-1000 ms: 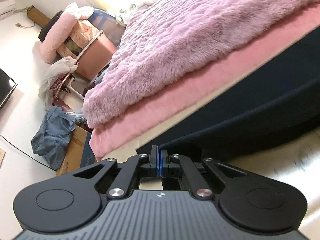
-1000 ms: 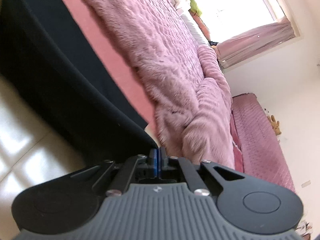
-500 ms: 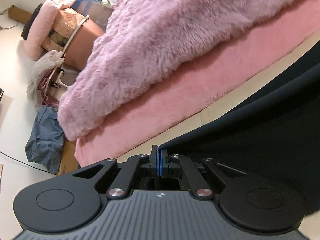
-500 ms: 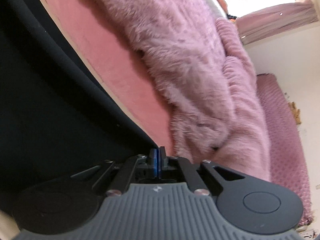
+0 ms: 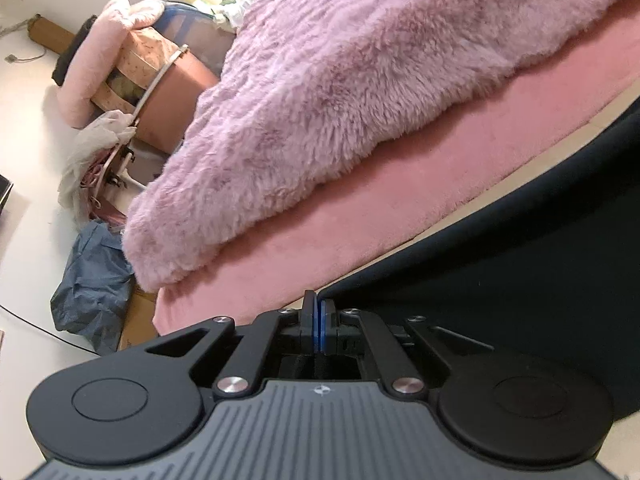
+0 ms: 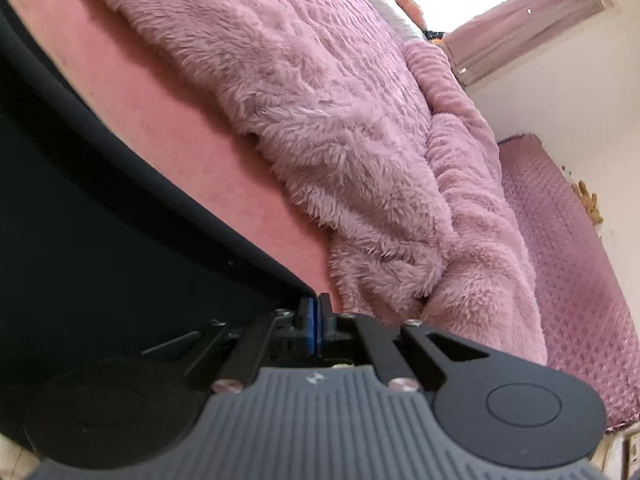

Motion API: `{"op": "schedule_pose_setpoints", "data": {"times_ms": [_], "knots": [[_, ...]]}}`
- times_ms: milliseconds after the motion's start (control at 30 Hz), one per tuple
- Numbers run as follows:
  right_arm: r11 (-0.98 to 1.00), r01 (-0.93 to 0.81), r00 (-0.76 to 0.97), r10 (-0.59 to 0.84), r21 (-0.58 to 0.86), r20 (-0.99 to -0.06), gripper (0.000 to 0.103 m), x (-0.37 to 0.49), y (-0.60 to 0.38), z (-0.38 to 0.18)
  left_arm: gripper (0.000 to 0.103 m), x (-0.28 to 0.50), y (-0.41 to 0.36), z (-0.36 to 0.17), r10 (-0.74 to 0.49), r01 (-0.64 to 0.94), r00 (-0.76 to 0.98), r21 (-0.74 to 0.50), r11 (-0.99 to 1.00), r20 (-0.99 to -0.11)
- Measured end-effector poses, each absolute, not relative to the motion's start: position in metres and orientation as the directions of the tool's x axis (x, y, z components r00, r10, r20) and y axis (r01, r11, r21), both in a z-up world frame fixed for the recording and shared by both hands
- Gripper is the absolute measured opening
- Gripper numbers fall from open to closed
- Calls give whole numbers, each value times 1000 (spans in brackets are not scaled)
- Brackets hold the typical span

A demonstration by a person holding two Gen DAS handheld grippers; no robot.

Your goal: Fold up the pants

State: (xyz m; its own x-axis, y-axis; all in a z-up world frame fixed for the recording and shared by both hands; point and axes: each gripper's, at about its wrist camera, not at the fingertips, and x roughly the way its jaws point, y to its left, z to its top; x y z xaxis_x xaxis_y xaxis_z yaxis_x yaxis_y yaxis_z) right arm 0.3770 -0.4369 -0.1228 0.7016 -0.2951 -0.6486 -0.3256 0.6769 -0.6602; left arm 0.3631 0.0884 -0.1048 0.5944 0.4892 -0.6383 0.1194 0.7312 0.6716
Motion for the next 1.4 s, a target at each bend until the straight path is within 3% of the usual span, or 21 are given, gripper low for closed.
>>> {"op": "schedule_pose_setpoints", "data": {"times_ms": [267,400,433,500,533,567,667,767,833,900,1100,1200,1300,1400], "knots": [[673,-350,649,-327,-651,-687,0,417,-427,-177,1,387,89,-140,494,124,551,652,748,-672],[709,-306,654,-328,-635,-681,0,423,-428,-180,18,386,94,-142,498,86,557,642,762,-665],[721,-296,655,-325,-627,-683,4,423,-429,-179,24,384,94,-141,500,85,562,647,757,-659],[726,-269,671,-329,-633,-664,44,420,-428,-174,36,376,91,-134,495,83,590,657,749,-638],[728,-249,685,-334,-639,-648,69,418,-427,-169,43,372,89,-129,489,80,605,659,748,-628],[738,-233,704,-321,-633,-634,72,413,-428,-163,44,368,88,-123,481,79,615,656,751,-624],[781,-187,728,-298,-596,-618,69,396,-432,-141,44,349,79,-100,415,73,645,592,802,-642],[875,-88,728,-269,-475,-630,69,367,-449,-118,41,325,68,-83,245,129,642,417,900,-727],[952,40,712,-240,-303,-660,65,340,-476,-106,31,314,61,-82,149,144,619,298,944,-771],[978,171,700,-206,-120,-684,61,312,-506,-102,27,307,54,-86,85,156,608,224,962,-789],[764,488,704,-59,422,-708,58,246,-587,-136,17,301,40,-110,67,142,553,173,975,-830],[639,520,734,3,566,-679,56,239,-598,-163,8,301,42,-120,85,128,511,174,977,-855],[542,520,767,44,660,-640,42,244,-597,-182,1,301,40,-118,98,120,495,179,977,-863],[567,537,765,-14,625,-644,14,248,-586,-183,0,298,36,-117,127,124,468,207,970,-875]]}}
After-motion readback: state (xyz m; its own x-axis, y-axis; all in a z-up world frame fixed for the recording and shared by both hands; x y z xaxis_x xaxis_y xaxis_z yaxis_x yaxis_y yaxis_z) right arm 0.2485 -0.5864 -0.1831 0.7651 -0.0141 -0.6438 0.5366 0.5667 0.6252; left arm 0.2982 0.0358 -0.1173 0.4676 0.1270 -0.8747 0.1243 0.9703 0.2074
